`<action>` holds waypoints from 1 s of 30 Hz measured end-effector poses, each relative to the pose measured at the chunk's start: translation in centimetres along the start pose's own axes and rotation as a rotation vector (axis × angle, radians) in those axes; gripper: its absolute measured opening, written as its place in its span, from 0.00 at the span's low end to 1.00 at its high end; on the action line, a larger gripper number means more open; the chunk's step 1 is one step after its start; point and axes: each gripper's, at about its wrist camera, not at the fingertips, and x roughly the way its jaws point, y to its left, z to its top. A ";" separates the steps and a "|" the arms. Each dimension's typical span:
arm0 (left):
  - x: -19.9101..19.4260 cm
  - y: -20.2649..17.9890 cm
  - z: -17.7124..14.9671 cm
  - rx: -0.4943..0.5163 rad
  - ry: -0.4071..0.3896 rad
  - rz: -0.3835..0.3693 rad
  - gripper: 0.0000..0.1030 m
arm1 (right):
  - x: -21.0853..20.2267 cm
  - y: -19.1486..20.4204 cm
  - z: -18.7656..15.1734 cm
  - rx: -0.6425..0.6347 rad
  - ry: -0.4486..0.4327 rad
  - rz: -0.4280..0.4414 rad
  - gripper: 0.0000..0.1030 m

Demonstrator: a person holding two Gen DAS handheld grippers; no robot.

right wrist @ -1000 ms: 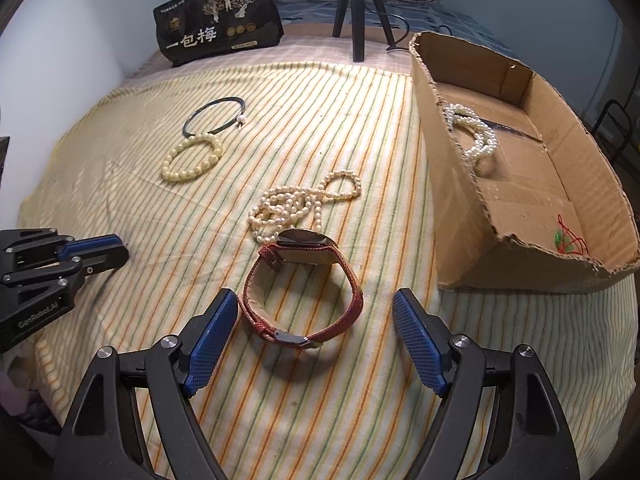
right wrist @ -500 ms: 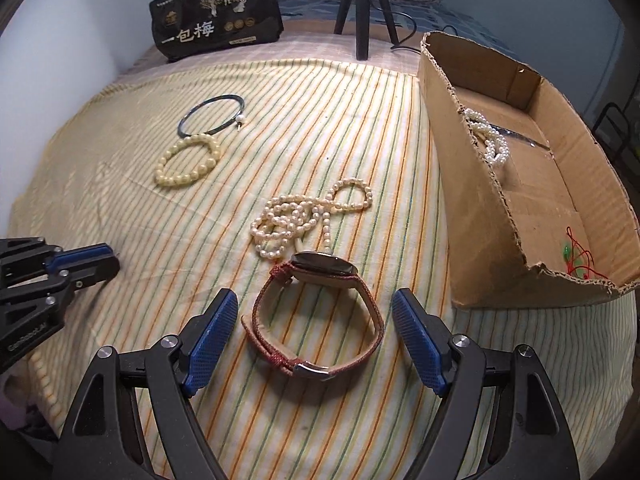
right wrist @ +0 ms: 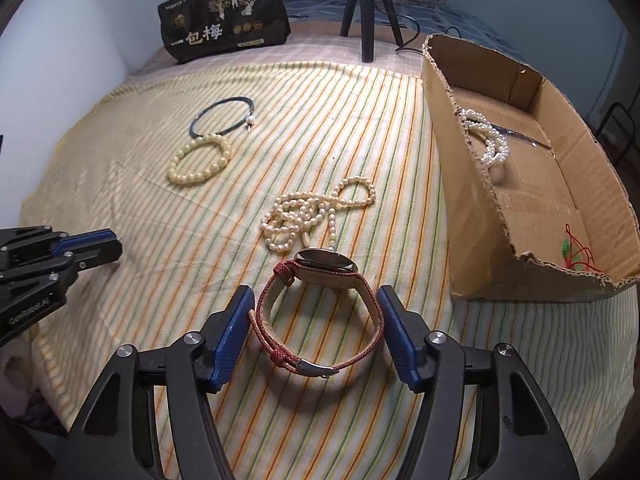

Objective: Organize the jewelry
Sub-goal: 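Grasp the loose pearl with the left gripper while the right gripper grasps the red watch, then carry the loose pearl and red watch toward the cardboard box with both grippers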

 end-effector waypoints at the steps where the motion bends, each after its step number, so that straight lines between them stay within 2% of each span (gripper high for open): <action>1: -0.1 0.0 0.1 -0.001 -0.005 0.001 0.06 | -0.2 0.0 0.0 0.000 -0.004 0.005 0.60; 16: -1.3 -0.6 0.9 0.007 -0.041 -0.005 0.06 | -2.2 0.3 0.2 -0.008 -0.046 0.024 0.58; 30: -4.0 -2.0 3.2 -0.004 -0.117 -0.057 0.06 | -7.5 -0.4 2.1 0.024 -0.173 0.062 0.58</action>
